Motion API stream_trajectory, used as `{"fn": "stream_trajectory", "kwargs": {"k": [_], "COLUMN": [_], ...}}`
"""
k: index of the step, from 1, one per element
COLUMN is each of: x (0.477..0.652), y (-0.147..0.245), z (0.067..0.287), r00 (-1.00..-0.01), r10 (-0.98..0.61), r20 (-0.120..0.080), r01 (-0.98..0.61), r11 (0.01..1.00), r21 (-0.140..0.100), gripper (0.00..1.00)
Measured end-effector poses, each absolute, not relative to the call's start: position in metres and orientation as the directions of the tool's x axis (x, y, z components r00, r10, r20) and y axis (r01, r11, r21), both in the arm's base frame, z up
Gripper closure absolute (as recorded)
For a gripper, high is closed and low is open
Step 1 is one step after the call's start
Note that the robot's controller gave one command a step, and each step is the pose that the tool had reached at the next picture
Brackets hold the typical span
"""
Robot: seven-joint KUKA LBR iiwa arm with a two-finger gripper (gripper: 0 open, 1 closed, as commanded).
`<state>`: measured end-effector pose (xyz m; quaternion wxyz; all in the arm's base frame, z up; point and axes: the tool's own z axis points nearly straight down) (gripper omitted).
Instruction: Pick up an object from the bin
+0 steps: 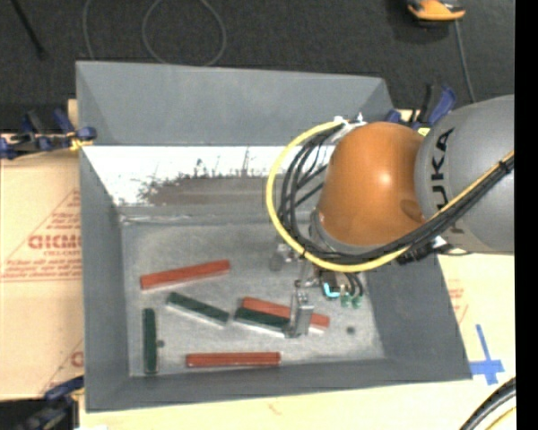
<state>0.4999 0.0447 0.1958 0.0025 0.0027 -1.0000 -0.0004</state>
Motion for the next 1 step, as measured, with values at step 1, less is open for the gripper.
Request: {"fn": "stream_trajectory", "kwargs": {"k": [1], "x": [0.5003], "y": [0.0419], "z": [0.0680], "r00": [-0.986], "r10": [-0.165], "r20": [0.001], "r01": [-0.165], "r11": [0.986], "r21": [0.000], "gripper": [0.00]}}
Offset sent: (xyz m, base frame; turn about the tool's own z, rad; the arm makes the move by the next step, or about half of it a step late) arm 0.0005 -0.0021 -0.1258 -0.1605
